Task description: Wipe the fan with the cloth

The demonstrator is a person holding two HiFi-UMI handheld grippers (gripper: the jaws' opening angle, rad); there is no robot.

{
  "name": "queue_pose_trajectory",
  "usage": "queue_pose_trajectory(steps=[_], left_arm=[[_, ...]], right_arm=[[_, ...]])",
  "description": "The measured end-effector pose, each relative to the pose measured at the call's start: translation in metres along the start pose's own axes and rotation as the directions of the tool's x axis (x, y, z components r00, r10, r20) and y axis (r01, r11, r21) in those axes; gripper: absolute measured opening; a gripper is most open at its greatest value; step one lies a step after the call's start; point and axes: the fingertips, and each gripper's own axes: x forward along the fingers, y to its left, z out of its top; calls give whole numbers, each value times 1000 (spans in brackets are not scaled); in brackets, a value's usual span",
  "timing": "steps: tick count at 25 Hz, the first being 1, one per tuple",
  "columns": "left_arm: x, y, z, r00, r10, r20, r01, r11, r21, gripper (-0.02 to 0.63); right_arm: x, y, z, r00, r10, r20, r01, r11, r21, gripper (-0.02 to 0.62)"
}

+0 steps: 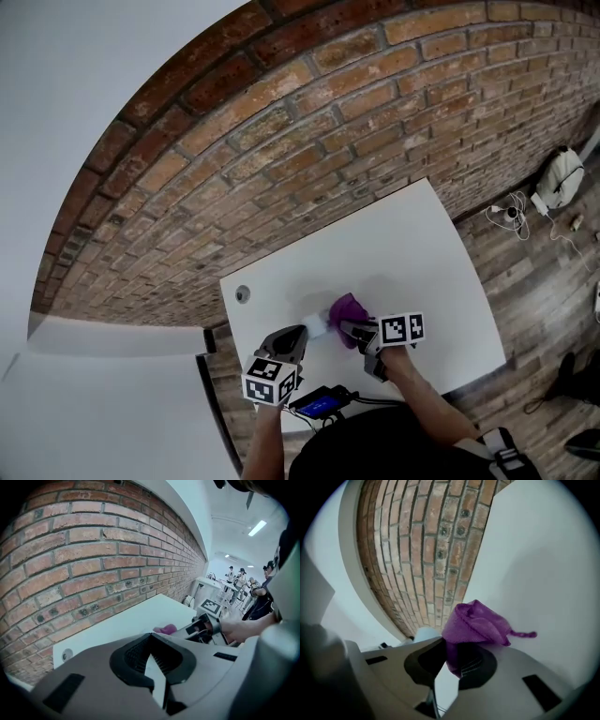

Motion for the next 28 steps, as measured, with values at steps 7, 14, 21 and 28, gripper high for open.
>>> queue_pose_trajectory(steps=[7,14,21,28], left_arm=[[1,-2,-2,1000,1,-7,-1,1000,3,6],[0,1,-1,1000,9,3,-9,1000,-3,6],[1,-2,0,1000,3,5,-3,1000,-7,6],[1,-1,0,1000,9,14,-9,1000,-17,6]], right_arm=[[25,25,-4,988,128,-87,-121,989,83,48],[36,-32,-10,973,-132,-189,118,990,-80,48],[10,-48,9,901,-419,-114,337,840,-426,48],[28,27,8,989,83,-120,-86,996,-19,48]])
